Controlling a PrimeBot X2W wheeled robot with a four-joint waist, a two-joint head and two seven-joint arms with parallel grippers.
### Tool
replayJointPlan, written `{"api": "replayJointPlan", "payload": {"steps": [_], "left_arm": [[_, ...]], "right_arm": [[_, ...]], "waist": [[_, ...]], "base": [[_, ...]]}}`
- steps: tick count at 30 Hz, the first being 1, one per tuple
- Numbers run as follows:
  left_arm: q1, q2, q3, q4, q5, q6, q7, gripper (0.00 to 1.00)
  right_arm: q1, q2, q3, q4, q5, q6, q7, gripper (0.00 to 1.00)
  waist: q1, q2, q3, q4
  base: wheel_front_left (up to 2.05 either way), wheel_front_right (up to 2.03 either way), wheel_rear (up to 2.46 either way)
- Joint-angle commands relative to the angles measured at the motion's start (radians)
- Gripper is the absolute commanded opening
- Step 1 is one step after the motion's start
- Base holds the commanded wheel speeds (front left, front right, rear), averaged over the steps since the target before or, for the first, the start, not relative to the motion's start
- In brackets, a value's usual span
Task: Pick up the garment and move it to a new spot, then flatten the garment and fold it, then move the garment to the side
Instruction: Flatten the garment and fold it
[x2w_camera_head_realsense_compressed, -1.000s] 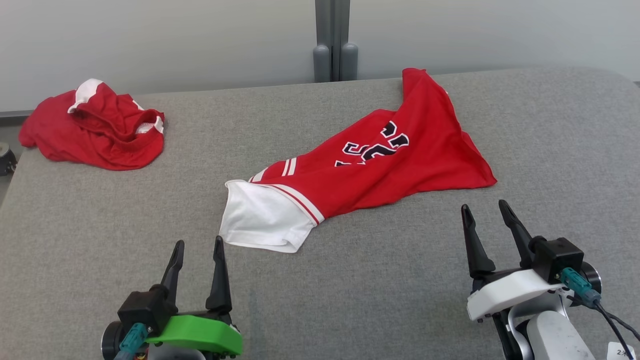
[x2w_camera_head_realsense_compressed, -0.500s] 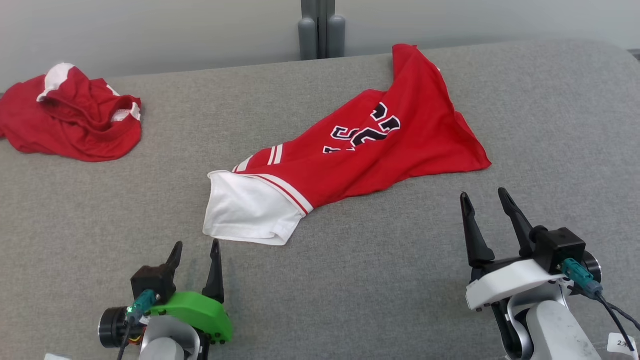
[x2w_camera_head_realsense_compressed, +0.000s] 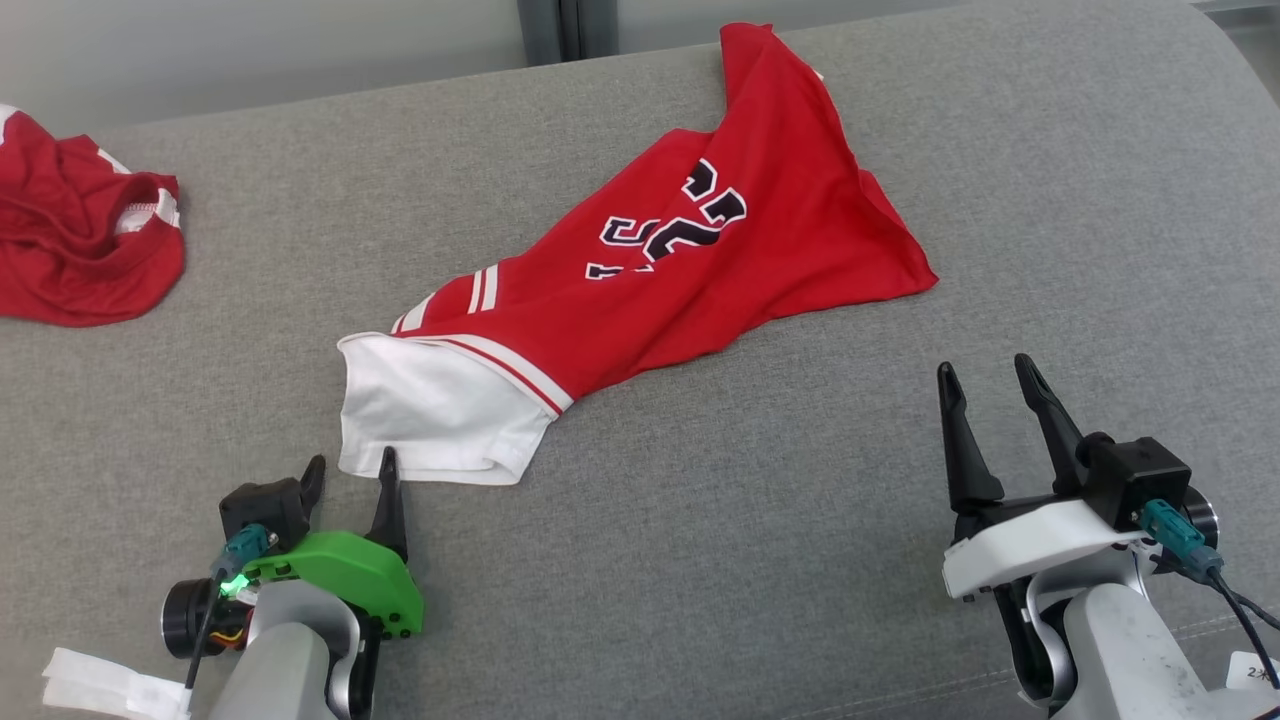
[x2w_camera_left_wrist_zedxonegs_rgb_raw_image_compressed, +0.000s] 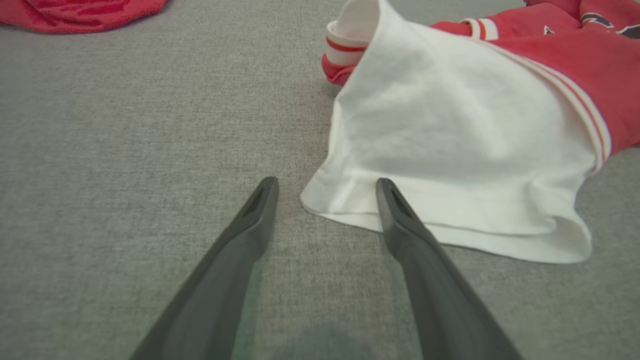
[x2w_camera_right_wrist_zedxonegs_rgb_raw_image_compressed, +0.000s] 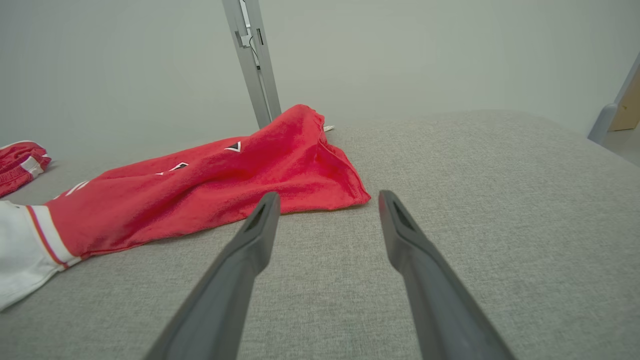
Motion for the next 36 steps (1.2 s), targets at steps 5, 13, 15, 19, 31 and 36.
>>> {"api": "replayJointPlan", "payload": {"steps": [5, 13, 15, 19, 31, 36], "left_arm": [[-0.042, -0.002, -0.005, 0.053, -0.007, -0.016, -0.019, 0.23], [-0.05, -0.017, -0.027, 0.097, -0.003, -0.025, -0.029, 0.0], [-0.047, -0.02, -0.024, 0.081, -0.006, -0.018, -0.034, 0.0], [-0.026, -0.031, -0.023, 0.021, -0.01, -0.016, -0.038, 0.0], [0.046, -0.05, -0.07, -0.229, 0.016, -0.005, -0.039, 0.0], [0.069, -0.052, -0.084, -0.288, 0.016, 0.006, -0.039, 0.0]], "right_arm": [[-0.006, -0.002, 0.0, 0.019, -0.002, -0.001, -0.003, 1.0], [-0.092, -0.002, -0.064, 0.136, -0.058, -0.001, 0.045, 1.0], [-0.135, -0.002, -0.101, 0.181, -0.079, -0.001, 0.096, 1.0], [-0.239, -0.018, -0.159, 0.264, -0.133, -0.001, 0.182, 1.0], [-0.49, -0.084, -0.236, 0.589, -0.199, -0.001, 0.289, 1.0], [-0.542, -0.093, -0.242, 0.694, -0.187, -0.001, 0.314, 1.0]], "waist": [[0.0, 0.0, 0.001, -0.009], [0.0, 0.0, -0.005, 0.015], [0.0, 0.0, -0.003, 0.03], [0.0, 0.0, 0.009, 0.07], [0.0, 0.0, 0.071, 0.186], [0.0, 0.0, 0.075, 0.2]], "base": [[0.0, 0.0, 0.0], [0.0, 0.0, 0.0], [0.0, 0.0, 0.0], [0.0, 0.0, 0.0], [0.0, 0.0, 0.0], [0.0, 0.0, 0.0]]}}
